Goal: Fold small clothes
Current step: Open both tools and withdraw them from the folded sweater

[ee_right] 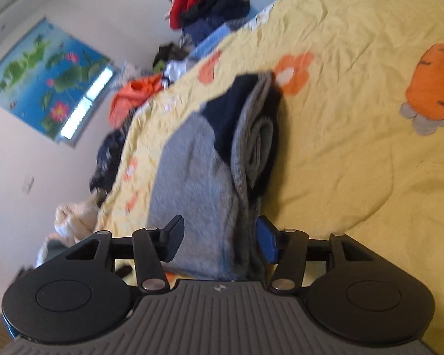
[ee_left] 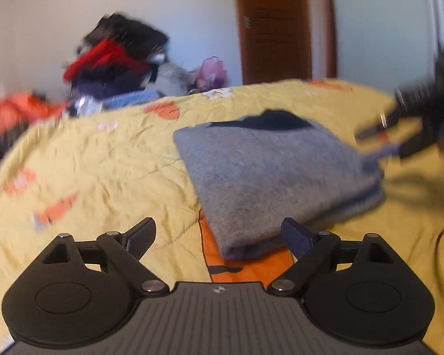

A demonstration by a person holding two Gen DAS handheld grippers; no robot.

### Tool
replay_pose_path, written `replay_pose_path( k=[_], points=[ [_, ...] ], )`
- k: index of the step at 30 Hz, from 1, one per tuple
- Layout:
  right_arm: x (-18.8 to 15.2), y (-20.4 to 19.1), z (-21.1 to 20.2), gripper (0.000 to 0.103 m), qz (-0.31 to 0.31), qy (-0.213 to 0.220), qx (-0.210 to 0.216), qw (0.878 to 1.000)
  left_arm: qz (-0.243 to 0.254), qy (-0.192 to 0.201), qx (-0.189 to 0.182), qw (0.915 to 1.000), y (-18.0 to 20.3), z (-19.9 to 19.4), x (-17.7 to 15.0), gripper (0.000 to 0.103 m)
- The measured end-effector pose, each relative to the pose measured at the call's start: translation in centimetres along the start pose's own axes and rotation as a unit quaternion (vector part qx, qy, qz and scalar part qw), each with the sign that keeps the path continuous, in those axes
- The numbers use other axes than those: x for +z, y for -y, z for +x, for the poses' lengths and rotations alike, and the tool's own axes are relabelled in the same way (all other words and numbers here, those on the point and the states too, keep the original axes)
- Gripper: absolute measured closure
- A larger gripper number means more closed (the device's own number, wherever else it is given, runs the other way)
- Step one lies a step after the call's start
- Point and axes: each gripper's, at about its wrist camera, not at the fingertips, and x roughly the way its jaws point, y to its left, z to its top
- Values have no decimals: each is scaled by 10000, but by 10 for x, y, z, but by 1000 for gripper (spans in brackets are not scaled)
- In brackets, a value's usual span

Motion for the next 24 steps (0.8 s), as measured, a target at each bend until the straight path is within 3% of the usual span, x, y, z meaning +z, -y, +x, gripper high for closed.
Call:
replay_pose_path(
  k=[3, 4, 5, 6, 9, 11, 12, 13, 15, 19, 24],
  points=[
    [2, -6, 0, 47, -31, 110, 56, 9999, 839, -197, 136, 9962, 24, 19, -2, 15],
    [3, -8, 2, 47, -70, 91, 59, 9999, 1041, -226, 224, 9941, 30, 22, -5, 18],
    [3, -11, 4, 47, -112, 75, 45, 9999, 1175, -233, 334, 9922, 33, 27, -4, 29],
    [3, -14, 5, 47, -158, 61, 39, 9998, 1220, -240, 409, 9914, 35, 30, -3, 39],
    [2, -19, 10, 46, -165, 31, 122, 9998, 981, -221, 307, 9945, 28, 36, 3, 42],
    [0, -21, 15, 44, -141, 2, 108, 9998, 1092, -185, 385, 9931, 30, 43, 4, 45],
    [-1, -21, 16, 44, -108, -17, 114, 9999, 1166, -132, 444, 9921, 32, 44, 4, 56],
    [-1, -20, 17, 44, -66, -23, 98, 9999, 1175, -119, 418, 9921, 34, 42, 5, 61],
    [-3, -22, 19, 44, -27, -16, 87, 10000, 1044, -46, 345, 9939, 32, 38, 7, 91],
    [0, -33, 22, 44, -178, -40, 182, 9997, 797, 39, 427, 9959, 21, 33, 5, 98],
    [-3, -35, 28, 44, -495, -278, -199, 9982, 649, -266, 462, 9965, 10, 34, -9, 98]
  ],
)
